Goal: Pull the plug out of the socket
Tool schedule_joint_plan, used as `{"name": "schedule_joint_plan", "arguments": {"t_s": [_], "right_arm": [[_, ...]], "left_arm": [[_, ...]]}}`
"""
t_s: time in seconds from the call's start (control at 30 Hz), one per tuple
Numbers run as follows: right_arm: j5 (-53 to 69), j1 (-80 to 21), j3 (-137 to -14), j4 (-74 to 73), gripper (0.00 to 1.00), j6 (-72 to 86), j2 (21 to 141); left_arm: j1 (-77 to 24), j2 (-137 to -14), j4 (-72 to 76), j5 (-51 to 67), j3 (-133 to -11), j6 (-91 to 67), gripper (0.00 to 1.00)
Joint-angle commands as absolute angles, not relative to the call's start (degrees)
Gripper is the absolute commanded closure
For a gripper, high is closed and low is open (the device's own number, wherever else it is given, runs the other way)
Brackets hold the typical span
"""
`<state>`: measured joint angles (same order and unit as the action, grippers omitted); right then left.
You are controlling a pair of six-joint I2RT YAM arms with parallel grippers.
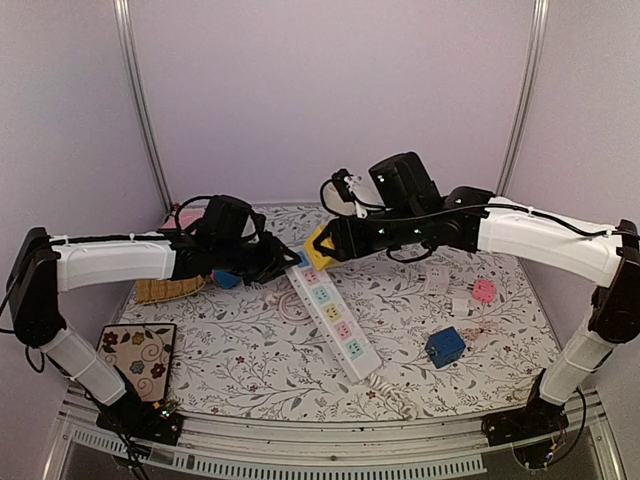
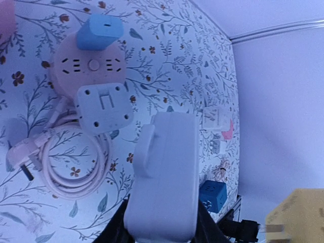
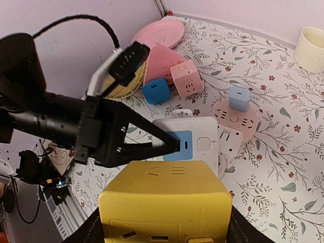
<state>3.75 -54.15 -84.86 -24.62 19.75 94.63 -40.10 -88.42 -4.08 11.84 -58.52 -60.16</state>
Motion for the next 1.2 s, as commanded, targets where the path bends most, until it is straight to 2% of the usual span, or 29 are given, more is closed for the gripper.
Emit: {"name": "schedule_joint_plan", "arguments": {"t_s": [0.0, 0.23, 0.6, 0.9, 1.17], "right_arm": [[6.3, -53.0, -84.9, -19.1, 0.88, 21.6, 90.1], [6.5, -50.6, -83.7, -20.0, 0.87, 23.1, 90.9], [14.8, -37.7, -75.1, -19.7, 0.87, 30.0, 95.7], [17.1, -30.9, -75.1, -19.0, 0.84, 29.0, 104.1], [19.2, -27.0, -74.2, -18.5, 0.82, 28.9, 109.2]], "left_arm": [[-39.2, -86.6, -8.5, 7.1, -57.0, -58.1, 1.00], [-39.5, -85.1, -8.3, 6.9, -56.0, -57.9, 1.00], [-40.1, -81.8, -4.8, 9.2, -50.2, -58.0, 1.00], [-41.6, -82.9, -4.2, 11.6, -52.4, -56.2, 1.00], [-42.4, -90.2, -3.9, 17.0, -59.5, -54.0, 1.00]]}}
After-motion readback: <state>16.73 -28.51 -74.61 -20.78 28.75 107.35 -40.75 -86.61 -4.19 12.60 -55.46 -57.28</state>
